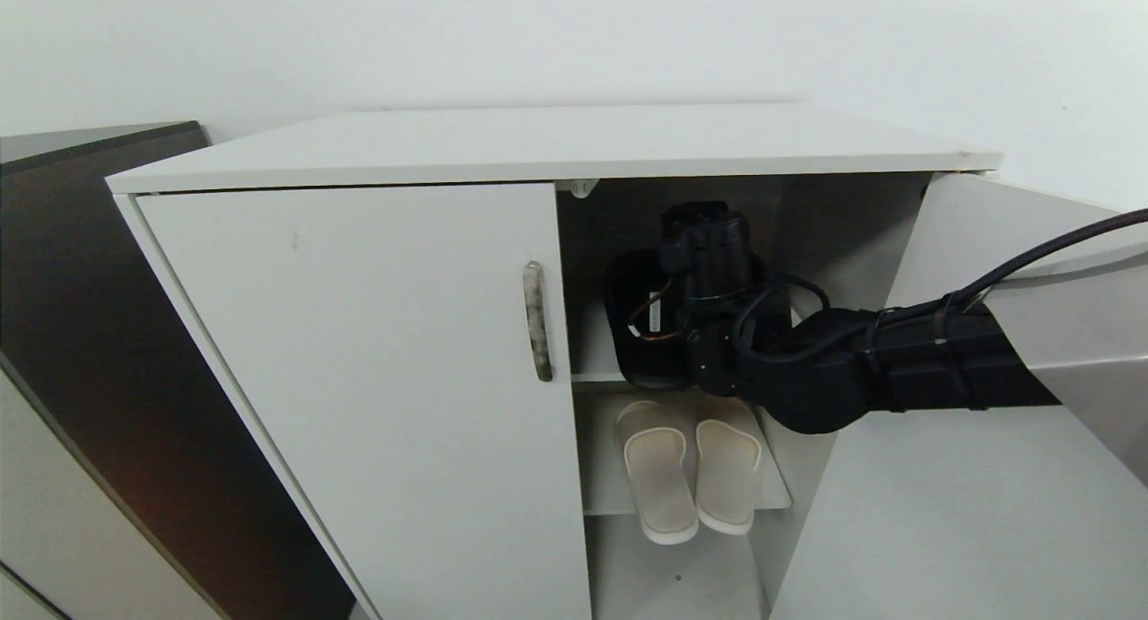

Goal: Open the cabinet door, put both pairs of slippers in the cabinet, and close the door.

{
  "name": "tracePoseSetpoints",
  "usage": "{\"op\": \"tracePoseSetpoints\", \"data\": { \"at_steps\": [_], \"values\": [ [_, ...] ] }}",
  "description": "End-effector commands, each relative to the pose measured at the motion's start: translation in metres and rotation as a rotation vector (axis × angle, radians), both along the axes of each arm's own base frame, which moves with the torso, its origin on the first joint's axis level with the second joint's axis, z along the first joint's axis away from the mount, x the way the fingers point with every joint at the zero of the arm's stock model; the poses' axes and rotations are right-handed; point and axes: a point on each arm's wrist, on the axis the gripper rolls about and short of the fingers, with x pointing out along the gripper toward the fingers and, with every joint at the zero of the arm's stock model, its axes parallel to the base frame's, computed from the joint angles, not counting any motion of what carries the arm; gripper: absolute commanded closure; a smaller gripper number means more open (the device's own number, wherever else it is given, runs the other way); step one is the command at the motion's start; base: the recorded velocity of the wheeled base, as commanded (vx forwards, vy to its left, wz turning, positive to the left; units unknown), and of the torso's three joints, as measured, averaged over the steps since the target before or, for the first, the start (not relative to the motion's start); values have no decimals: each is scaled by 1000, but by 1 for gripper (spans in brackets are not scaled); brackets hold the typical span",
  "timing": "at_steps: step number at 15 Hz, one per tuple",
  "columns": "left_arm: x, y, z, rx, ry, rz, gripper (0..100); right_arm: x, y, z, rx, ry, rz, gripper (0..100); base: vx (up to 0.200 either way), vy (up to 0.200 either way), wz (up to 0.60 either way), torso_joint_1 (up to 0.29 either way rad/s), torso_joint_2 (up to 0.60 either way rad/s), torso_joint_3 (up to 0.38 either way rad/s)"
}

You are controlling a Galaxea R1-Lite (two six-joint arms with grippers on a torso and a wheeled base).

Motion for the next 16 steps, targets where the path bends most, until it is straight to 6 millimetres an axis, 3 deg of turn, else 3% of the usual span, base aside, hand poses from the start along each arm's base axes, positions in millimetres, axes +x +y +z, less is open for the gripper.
{"op": "tracePoseSetpoints", "data": {
  "at_steps": [1,10,11,16],
  "values": [
    [0,0,0,0,0,0,100,6,0,-9,-11,13,-11,100,0,0,0,0,0,0],
    [0,0,0,0,0,0,100,9,0,-19,-21,32,-15,100,0,0,0,0,0,0],
    [0,0,0,0,0,0,100,8,0,-18,-22,31,-17,0,0,0,0,0,0,0],
    [0,0,0,0,0,0,100,-8,-6,-17,-43,49,-10,0,0,0,0,0,0,0]
  ]
}}
